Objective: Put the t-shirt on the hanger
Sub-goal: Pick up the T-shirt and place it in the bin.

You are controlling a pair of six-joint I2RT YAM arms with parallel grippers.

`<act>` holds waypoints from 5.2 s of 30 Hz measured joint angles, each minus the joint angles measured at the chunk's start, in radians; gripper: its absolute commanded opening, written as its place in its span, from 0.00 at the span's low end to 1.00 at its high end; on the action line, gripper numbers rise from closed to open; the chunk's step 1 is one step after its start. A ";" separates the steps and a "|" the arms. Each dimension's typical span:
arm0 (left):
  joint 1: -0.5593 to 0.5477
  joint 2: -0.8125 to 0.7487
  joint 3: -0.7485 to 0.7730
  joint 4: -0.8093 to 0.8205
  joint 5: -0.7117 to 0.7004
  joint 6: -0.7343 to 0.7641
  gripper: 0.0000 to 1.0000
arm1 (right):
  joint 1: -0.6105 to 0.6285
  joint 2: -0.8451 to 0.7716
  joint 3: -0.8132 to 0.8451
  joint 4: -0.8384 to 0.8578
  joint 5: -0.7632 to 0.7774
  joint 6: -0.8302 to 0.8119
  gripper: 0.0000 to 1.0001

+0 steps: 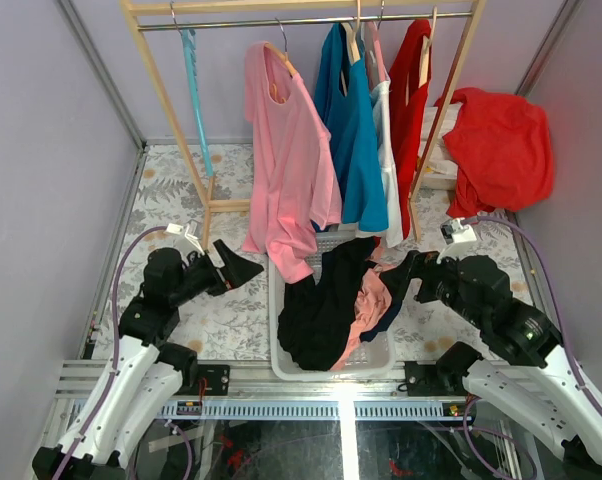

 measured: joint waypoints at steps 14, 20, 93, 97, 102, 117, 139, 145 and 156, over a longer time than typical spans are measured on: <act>0.000 -0.003 0.000 0.000 0.000 0.000 1.00 | 0.000 -0.016 -0.022 0.026 -0.027 -0.014 0.99; 0.000 -0.004 0.000 0.000 0.000 0.000 1.00 | 0.000 0.018 -0.021 0.037 -0.037 -0.021 0.99; -0.989 0.511 0.327 -0.086 -0.642 0.004 0.01 | 0.000 0.020 0.059 -0.014 -0.105 -0.009 0.99; -0.989 0.416 0.358 -0.154 -0.669 0.002 0.01 | 0.000 0.011 0.059 -0.013 -0.107 -0.004 0.99; -0.989 0.356 0.421 -0.228 -0.700 0.003 0.00 | 0.000 0.048 0.059 0.000 -0.154 0.003 1.00; -0.989 0.344 0.565 -0.348 -0.755 0.018 0.00 | 0.000 0.228 0.089 0.130 -0.435 0.025 0.81; -0.989 0.414 0.704 -0.420 -0.824 0.072 0.00 | 0.211 0.402 -0.017 0.377 -0.590 0.090 0.69; -0.989 0.424 0.718 -0.423 -0.829 0.081 0.00 | 0.248 0.392 -0.017 0.380 -0.509 0.089 0.63; -0.989 0.429 0.775 -0.442 -0.844 0.091 0.00 | 0.378 0.419 -0.019 0.443 -0.336 0.089 0.53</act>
